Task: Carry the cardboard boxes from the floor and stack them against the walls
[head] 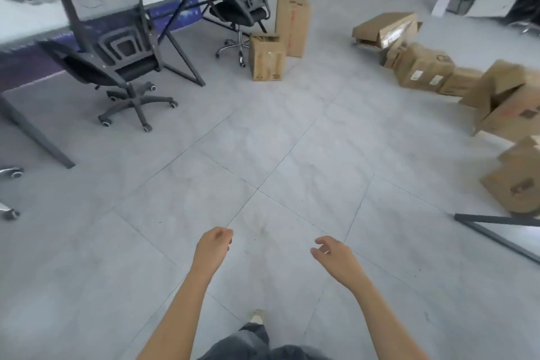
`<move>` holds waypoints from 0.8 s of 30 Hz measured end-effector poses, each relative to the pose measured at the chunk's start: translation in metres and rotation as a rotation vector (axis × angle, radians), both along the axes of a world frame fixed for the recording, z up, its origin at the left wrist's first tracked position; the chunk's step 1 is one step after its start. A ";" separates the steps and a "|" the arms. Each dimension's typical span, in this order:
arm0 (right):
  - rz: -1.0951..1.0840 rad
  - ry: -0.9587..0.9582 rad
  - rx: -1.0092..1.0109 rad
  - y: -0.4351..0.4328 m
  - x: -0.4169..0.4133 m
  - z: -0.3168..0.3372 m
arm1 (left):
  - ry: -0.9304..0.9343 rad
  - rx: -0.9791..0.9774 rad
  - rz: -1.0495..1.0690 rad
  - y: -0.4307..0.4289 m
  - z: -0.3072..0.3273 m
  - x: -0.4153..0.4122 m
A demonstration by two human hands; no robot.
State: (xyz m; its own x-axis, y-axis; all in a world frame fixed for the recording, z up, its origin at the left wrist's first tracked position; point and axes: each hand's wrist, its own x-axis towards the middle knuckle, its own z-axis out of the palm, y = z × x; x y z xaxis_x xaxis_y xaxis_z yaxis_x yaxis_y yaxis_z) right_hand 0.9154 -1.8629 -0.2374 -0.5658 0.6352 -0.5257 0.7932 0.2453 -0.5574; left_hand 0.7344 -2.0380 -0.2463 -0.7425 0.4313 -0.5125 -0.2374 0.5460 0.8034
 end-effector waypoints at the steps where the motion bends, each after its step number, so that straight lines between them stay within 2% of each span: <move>1: -0.040 0.007 0.002 0.012 -0.006 0.004 | 0.000 0.003 -0.039 0.018 0.002 -0.010; 6: -0.179 -0.036 -0.040 0.049 -0.025 -0.011 | -0.048 -0.044 -0.187 0.088 -0.010 -0.040; 11: -0.198 -0.070 -0.116 0.104 -0.062 -0.033 | -0.109 -0.130 -0.247 0.149 -0.031 -0.068; 17: -0.280 0.032 -0.098 0.241 -0.132 -0.037 | -0.068 -0.136 -0.263 0.269 -0.044 -0.139; 24: -0.326 0.118 -0.056 0.387 -0.211 -0.013 | 0.014 -0.037 -0.199 0.430 -0.007 -0.229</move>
State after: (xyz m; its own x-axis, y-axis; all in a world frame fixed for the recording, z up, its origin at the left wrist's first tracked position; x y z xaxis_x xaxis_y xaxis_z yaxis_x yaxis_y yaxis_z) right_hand 0.7041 -1.4761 -0.2504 -0.3969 0.7644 -0.5081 0.7544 -0.0437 -0.6550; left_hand 0.5052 -1.6075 -0.2529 -0.6519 0.5511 -0.5209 -0.1106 0.6104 0.7843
